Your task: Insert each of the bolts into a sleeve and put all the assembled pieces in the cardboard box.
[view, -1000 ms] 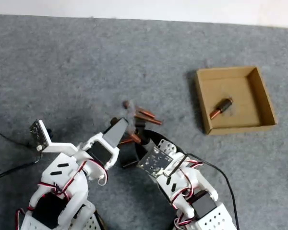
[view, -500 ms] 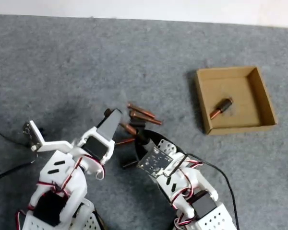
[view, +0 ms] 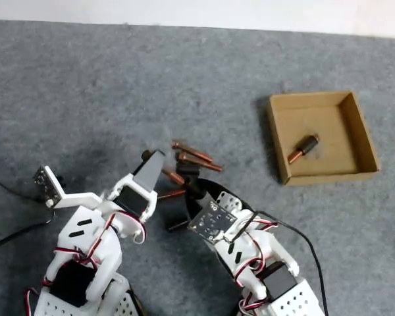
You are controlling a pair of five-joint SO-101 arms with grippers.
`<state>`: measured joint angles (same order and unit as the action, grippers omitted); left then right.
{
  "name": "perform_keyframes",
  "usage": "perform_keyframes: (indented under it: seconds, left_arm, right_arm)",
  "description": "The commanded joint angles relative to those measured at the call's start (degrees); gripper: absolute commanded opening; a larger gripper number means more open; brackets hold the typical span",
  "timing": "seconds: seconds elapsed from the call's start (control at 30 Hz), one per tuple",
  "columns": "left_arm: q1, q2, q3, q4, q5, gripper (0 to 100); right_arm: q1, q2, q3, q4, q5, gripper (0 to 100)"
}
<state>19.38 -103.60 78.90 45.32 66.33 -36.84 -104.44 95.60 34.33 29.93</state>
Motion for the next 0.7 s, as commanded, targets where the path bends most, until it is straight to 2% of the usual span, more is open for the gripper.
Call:
perform_keyframes:
  seconds: [0.0, 0.23, 0.4, 0.67]
  left_arm:
    - [3.2, -0.2, -0.4, -3.7, 0.3, 1]
    - [4.7, -0.2, -0.2, -4.5, 0.3, 1]
    - [8.2, -0.1, -0.1, -2.7, 0.1, 1]
    - [6.1, 0.3, 3.2, -1.7, -1.2, 1]
  right_arm:
    - [-0.7, -0.9, 6.3, -1.7, 0.4, 0.5]
    - [-0.7, -0.9, 6.3, -1.7, 0.4, 0.5]
    - [-0.7, -0.9, 6.3, -1.7, 0.4, 0.5]
    - [-0.5, -0.9, 6.3, -1.7, 0.6, 0.5]
